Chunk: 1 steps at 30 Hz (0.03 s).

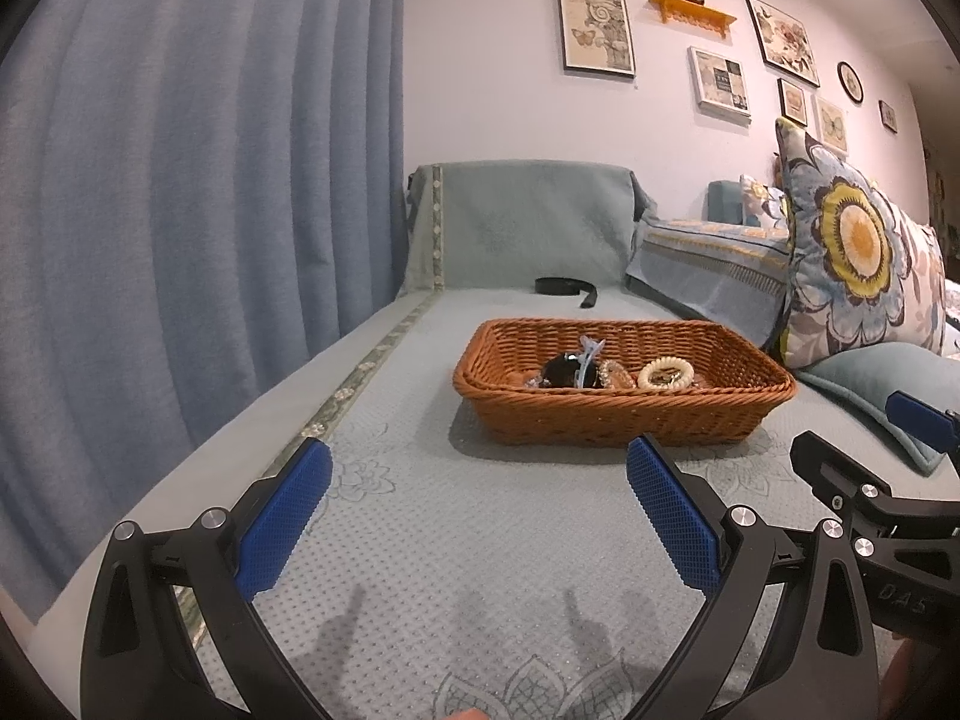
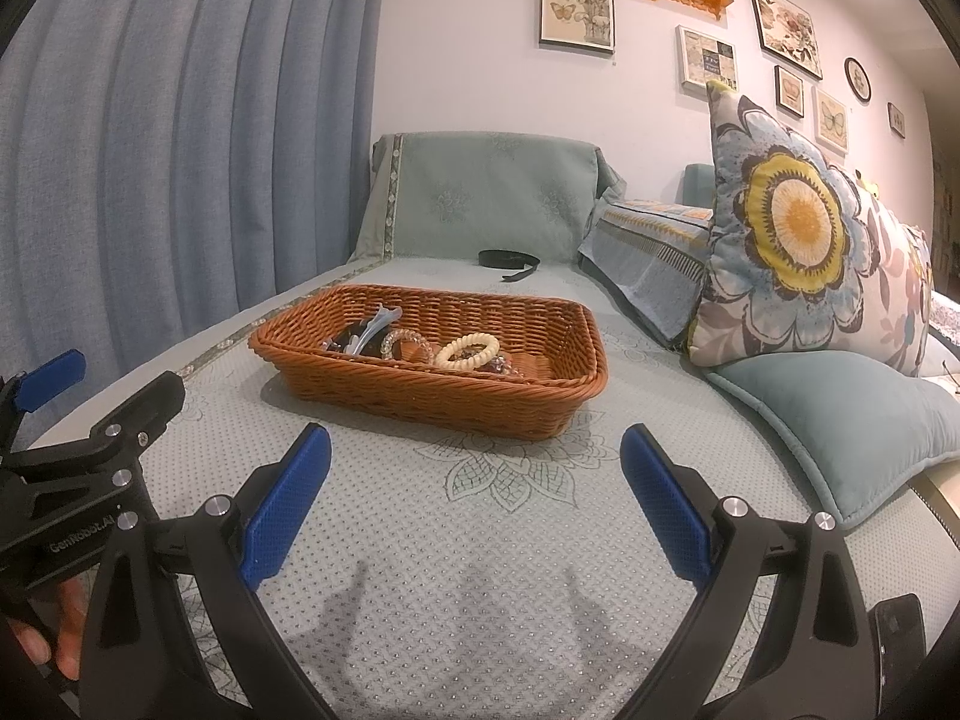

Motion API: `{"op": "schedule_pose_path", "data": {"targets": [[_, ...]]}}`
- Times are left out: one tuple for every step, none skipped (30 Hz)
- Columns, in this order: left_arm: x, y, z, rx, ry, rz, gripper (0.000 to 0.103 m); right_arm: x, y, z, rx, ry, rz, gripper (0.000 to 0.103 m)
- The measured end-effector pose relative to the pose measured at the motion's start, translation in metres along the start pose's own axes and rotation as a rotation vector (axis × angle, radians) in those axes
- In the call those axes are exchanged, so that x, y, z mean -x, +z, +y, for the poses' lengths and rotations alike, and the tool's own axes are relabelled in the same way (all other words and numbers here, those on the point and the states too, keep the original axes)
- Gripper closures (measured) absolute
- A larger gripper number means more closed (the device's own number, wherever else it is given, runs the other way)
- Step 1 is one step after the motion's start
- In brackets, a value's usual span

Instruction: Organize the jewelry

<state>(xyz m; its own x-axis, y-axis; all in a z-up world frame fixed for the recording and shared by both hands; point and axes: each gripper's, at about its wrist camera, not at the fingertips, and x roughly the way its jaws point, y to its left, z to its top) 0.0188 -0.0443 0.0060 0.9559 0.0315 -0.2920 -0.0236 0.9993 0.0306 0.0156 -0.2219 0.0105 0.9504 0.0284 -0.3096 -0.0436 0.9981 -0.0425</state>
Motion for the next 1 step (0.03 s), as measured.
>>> {"op": "schedule_pose_path", "data": {"targets": [[0.0001, 0.0001, 0.0005, 0.0, 0.001, 0.001, 0.007, 0.0, 0.0, -0.0001, 0.0, 0.0, 0.0, 0.01]]}}
